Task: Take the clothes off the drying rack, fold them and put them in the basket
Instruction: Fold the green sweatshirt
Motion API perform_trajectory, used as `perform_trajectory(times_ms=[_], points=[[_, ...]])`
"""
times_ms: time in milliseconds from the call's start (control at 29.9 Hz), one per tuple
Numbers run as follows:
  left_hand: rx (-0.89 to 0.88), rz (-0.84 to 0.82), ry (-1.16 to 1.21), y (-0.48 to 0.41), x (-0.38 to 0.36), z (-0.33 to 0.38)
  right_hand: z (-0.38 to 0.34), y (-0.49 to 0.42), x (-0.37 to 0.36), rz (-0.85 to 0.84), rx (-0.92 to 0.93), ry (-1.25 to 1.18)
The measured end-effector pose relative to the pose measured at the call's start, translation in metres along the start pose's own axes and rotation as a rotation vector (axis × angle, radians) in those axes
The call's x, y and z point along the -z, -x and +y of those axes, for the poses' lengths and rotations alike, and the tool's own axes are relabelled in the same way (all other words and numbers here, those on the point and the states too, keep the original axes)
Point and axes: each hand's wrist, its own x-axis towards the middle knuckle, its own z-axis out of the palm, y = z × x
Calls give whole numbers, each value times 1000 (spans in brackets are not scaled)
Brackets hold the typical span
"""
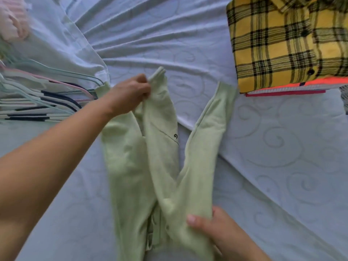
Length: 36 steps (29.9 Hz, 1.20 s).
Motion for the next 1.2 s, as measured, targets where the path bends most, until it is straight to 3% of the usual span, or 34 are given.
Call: perform_trajectory(times_ms=[100, 167, 234, 301, 434, 568, 668, 735, 902, 969, 1036, 1170, 1203], points=[[271, -217, -101, 64, -18, -38, 29, -32, -28, -15, -153, 101], [424, -94, 70, 95, -37, -29, 49, -50, -27, 87, -204, 100], [440, 104, 377, 121, -50, 8, 59, -61, -22, 172, -211, 44], [395, 133, 635, 146, -66, 51, 57, -67, -14, 264, -153, -76], [590, -197, 745, 181, -110, 105, 18, -84, -3, 413, 71, -377], [663, -159, 833, 184, -120, 104, -48, -107, -5, 440, 291, -547], [542, -113, 949, 190, -115, 99, -90, -112, -3, 510, 309, -374], [490, -91, 1086, 199, -115, 97, -113, -114, -10, 465, 340, -235], [667, 143, 1520, 216, -123, 92, -170, -129, -80, 147, 684, 72], [730, 225, 1614, 214, -119, 91, -186, -146, -101, 92, 770, 151], [792, 257, 1632, 210, -120, 87, -193, -174, -100, 207, 743, 221], [921, 277, 1519, 203, -126, 80, -160, -211, -66, 556, 331, 456], [944, 285, 1516, 201, -127, 79, -144, -211, -56, 616, 303, 491]])
